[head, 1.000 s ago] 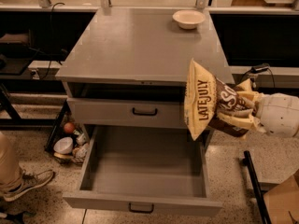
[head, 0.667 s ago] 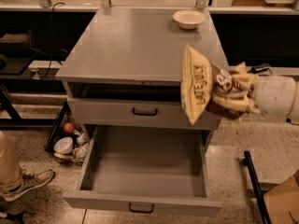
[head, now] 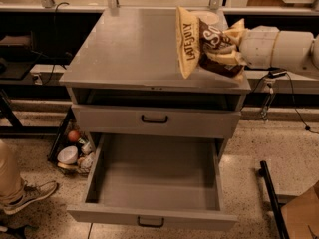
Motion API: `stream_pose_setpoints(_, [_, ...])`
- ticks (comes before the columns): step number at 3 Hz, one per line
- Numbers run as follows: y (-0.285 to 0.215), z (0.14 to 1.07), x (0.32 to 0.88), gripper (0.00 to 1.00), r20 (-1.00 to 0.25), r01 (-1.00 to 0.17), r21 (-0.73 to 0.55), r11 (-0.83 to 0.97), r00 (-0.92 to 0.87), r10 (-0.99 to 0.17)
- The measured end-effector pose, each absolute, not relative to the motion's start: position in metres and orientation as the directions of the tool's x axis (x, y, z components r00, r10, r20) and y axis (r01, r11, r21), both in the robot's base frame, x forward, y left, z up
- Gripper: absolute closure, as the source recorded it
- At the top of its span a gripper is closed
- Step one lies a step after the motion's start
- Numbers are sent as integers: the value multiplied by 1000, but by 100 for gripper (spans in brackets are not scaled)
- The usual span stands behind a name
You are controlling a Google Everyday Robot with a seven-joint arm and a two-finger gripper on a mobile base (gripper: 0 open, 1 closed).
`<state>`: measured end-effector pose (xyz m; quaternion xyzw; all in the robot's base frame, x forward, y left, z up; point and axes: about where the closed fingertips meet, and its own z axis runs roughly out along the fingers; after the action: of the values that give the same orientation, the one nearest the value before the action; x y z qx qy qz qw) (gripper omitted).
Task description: Pick brown chip bag from middle drawer and place on counter
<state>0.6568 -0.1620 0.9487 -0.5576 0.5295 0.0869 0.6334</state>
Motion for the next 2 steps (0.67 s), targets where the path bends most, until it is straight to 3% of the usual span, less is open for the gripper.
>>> stream_pose_setpoints(1, [-146,947,702,100,-762,-689,-615,384,393,-515])
stream_pose_setpoints(2, [-126,938,734,81,-767,-717,-592,369,358,-533])
